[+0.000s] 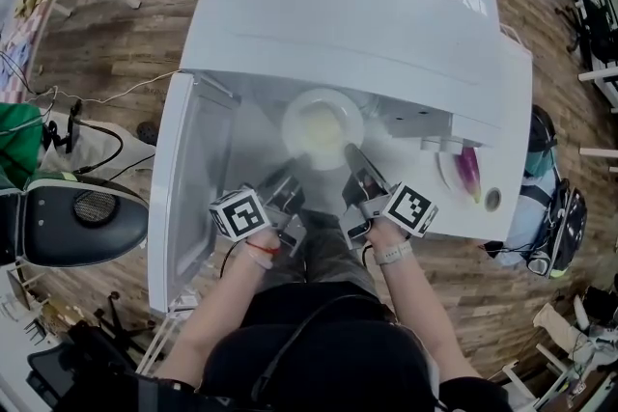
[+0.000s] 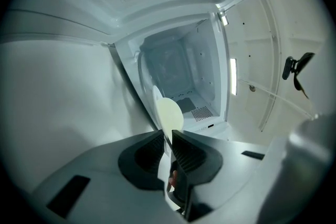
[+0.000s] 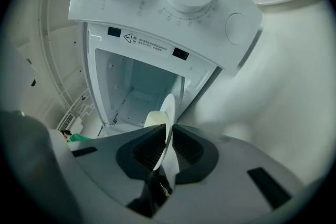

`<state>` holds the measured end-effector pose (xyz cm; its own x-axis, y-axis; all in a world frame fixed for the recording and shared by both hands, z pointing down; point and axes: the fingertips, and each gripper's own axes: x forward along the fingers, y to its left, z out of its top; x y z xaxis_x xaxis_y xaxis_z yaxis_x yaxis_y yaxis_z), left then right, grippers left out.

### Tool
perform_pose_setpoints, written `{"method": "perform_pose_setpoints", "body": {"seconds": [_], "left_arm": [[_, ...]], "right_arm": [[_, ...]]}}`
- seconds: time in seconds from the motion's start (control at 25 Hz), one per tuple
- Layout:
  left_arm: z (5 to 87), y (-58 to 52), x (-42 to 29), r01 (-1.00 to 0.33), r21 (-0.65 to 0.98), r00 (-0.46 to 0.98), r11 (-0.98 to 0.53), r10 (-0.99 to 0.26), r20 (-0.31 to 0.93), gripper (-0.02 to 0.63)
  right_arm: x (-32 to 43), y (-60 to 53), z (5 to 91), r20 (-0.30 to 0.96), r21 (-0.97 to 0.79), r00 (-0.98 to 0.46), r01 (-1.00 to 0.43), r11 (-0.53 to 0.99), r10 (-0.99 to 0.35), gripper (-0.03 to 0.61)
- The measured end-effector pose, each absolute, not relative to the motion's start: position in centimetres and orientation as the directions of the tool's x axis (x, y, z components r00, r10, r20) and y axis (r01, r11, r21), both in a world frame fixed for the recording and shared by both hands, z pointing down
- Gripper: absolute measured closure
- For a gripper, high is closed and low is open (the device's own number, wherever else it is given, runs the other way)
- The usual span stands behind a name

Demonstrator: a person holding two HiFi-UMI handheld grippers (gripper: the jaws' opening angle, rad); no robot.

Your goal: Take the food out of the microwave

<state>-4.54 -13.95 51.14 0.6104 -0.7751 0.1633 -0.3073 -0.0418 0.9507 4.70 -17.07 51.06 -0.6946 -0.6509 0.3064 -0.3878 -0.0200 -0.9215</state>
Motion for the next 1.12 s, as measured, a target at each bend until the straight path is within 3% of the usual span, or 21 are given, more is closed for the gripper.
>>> {"method": "perform_pose_setpoints", "body": {"seconds": [1.12], "left_arm": [[49.8, -8.5, -3.4, -0.354, 0.933, 0.547, -0.069, -0.824, 0.146, 0.558]], "right_arm": [[5.7, -12.2, 49.7, 0.231, -0.946, -0.748, -0.322, 0.036, -0.623, 0.529]]}}
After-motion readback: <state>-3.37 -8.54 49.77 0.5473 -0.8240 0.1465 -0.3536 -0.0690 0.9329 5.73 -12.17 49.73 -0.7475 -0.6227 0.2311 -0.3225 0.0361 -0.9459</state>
